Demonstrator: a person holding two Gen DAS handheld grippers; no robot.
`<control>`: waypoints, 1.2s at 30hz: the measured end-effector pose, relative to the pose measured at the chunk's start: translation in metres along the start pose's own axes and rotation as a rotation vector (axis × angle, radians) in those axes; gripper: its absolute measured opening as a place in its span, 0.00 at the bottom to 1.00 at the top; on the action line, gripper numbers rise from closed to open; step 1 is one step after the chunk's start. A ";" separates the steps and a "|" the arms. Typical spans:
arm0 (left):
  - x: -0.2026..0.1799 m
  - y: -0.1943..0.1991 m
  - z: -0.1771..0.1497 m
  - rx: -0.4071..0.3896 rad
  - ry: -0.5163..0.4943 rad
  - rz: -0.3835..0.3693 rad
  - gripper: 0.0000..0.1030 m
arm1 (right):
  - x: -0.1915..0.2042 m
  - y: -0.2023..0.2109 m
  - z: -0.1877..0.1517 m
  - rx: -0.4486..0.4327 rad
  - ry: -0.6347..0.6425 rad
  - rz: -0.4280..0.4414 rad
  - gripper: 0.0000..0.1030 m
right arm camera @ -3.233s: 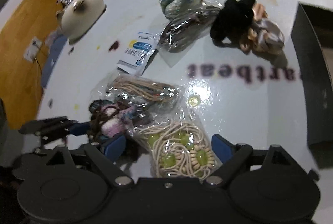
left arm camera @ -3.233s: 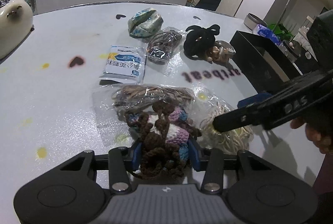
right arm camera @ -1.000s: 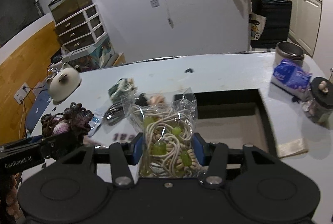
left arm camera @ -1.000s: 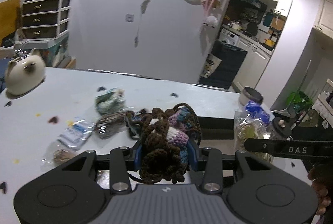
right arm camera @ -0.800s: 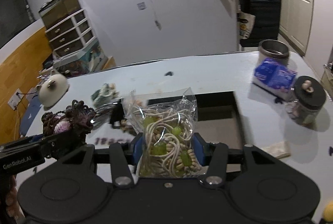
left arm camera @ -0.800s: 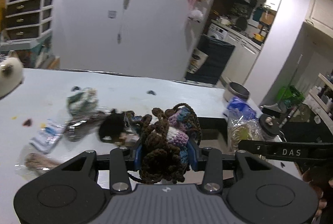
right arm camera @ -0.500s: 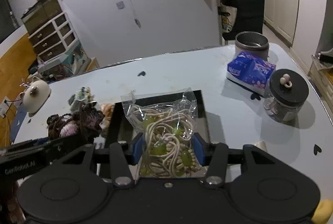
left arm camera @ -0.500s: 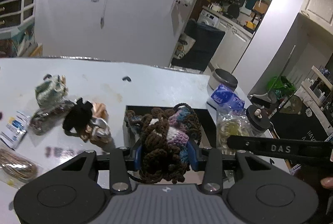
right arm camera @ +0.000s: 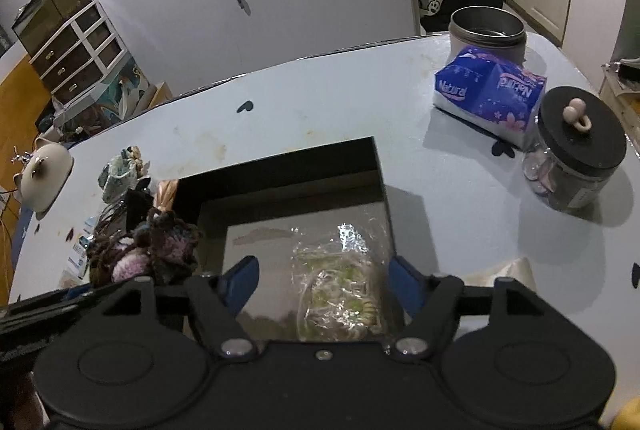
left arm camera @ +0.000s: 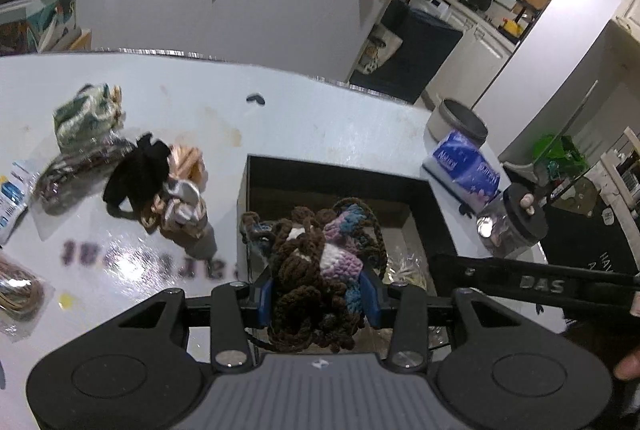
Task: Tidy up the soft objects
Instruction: 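Carry both items into the black box and open both tools to release them, then withdraw both tools from the box toward the remaining items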
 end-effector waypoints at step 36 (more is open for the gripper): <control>-0.023 0.055 -0.024 -0.072 -0.105 0.109 0.87 | -0.014 0.071 -0.025 -0.106 0.065 0.011 0.83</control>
Point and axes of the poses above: each gripper's, at about its wrist camera, not at the fingertips, and y roughly against the way its jaws point, x to its left, z to its top, the point moved 1 cm from there along -y, roughly the way its jaws point, and after that the axes turned 2 degrees about -z, right-handed, at the moved point
